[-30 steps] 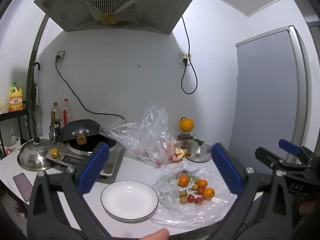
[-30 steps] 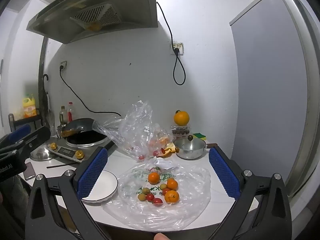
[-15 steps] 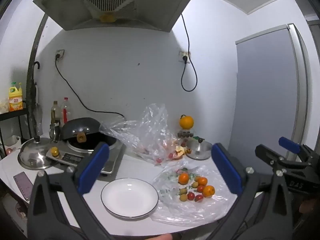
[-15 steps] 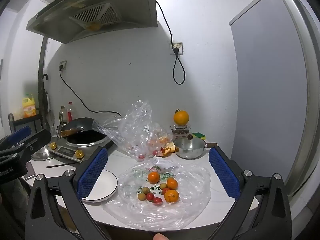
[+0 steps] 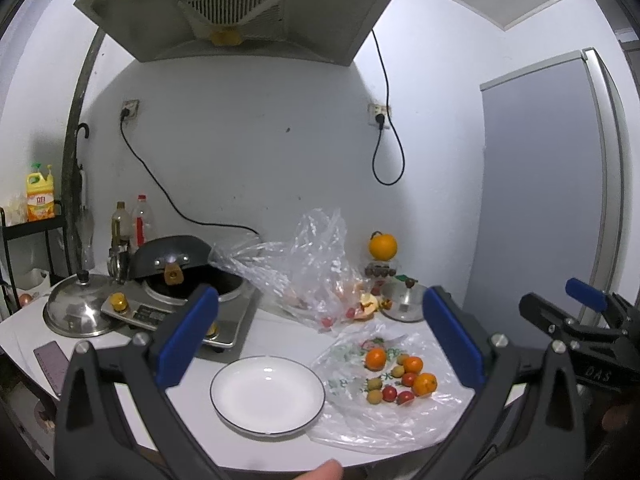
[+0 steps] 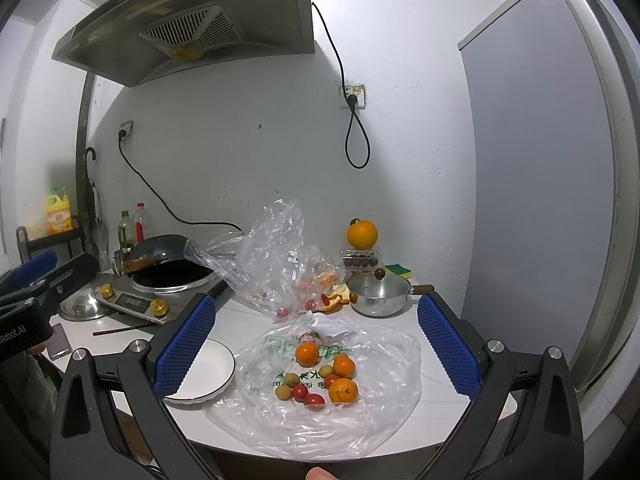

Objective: Organize fruits

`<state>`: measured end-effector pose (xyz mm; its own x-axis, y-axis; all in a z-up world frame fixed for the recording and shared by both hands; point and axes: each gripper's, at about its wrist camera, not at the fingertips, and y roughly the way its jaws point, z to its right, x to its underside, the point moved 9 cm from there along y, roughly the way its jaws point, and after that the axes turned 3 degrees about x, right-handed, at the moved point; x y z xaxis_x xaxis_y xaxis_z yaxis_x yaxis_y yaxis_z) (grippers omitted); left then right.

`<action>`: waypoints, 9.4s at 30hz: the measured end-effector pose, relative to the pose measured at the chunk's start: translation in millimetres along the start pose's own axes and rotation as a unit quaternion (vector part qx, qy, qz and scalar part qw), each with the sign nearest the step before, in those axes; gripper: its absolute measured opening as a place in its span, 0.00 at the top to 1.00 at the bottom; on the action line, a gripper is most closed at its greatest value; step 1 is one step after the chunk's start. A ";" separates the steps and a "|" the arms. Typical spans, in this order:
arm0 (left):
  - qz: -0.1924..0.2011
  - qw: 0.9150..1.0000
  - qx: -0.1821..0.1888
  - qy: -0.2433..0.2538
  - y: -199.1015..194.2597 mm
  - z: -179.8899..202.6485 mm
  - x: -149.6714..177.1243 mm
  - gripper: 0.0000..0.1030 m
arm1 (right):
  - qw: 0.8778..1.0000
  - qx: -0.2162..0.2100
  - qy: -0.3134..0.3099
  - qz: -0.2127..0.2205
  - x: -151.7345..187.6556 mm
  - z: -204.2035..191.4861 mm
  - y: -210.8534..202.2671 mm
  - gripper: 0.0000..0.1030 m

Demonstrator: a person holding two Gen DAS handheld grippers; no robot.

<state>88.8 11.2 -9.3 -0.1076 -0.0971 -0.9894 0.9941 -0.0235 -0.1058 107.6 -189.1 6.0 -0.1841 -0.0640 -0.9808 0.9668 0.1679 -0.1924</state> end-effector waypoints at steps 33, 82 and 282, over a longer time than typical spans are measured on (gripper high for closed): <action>-0.024 1.000 -0.008 -0.002 8.5 -1.0 11.2 0.00 | 1.000 0.000 0.001 -0.004 3.6 2.8 0.3 0.00; -0.193 0.980 0.018 0.036 148.5 19.8 128.3 0.00 | 0.989 0.017 0.007 -0.147 100.3 49.1 116.7 0.01; -0.311 0.947 0.077 0.034 200.5 41.1 202.5 0.30 | 0.950 -0.144 -0.005 -0.277 181.4 3.1 187.7 0.46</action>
<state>265.8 -54.0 -226.8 -0.6653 0.0474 -0.7451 0.7243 -0.2008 -0.6596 256.3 -172.3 -208.0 -0.6475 -0.2294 -0.7267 0.6336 0.3676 -0.6807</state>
